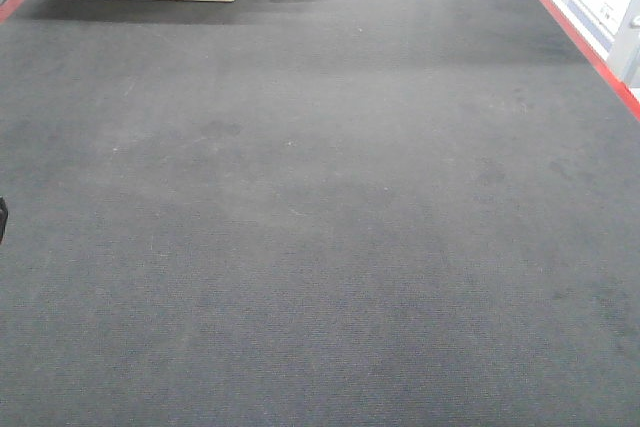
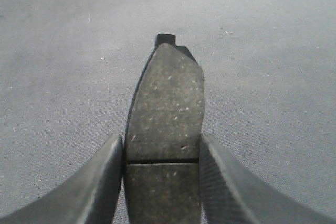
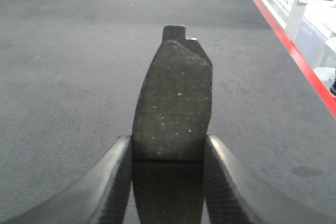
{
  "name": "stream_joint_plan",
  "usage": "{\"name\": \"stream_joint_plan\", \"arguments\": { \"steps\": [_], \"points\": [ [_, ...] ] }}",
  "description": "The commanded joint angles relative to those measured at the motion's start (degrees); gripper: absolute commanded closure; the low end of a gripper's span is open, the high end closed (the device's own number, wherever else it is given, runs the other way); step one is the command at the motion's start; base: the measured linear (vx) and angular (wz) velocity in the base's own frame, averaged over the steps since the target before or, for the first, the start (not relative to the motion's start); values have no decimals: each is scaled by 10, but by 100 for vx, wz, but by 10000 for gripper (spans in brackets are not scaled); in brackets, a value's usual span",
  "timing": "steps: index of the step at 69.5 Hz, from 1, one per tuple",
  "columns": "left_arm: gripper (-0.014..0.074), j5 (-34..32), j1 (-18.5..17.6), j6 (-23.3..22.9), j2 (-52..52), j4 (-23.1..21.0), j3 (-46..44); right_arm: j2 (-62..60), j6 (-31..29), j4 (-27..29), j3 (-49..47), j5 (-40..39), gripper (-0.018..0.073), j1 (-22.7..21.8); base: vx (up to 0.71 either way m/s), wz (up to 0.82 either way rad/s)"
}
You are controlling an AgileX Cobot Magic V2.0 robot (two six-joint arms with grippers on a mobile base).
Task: Move and align brake pads A on conveyor
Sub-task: 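Stop the base facing along the conveyor belt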
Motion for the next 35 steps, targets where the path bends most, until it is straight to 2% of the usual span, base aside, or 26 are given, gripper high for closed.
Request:
{"name": "stream_joint_plan", "arguments": {
  "steps": [1,35],
  "points": [
    [524,-52,-2,-2,2,-7,-16,3,-5,-1,-17,-56,501,-3,0,0],
    [524,-52,-2,-2,2,-7,-16,3,-5,-1,-17,-56,501,-3,0,0]
  ]
}}
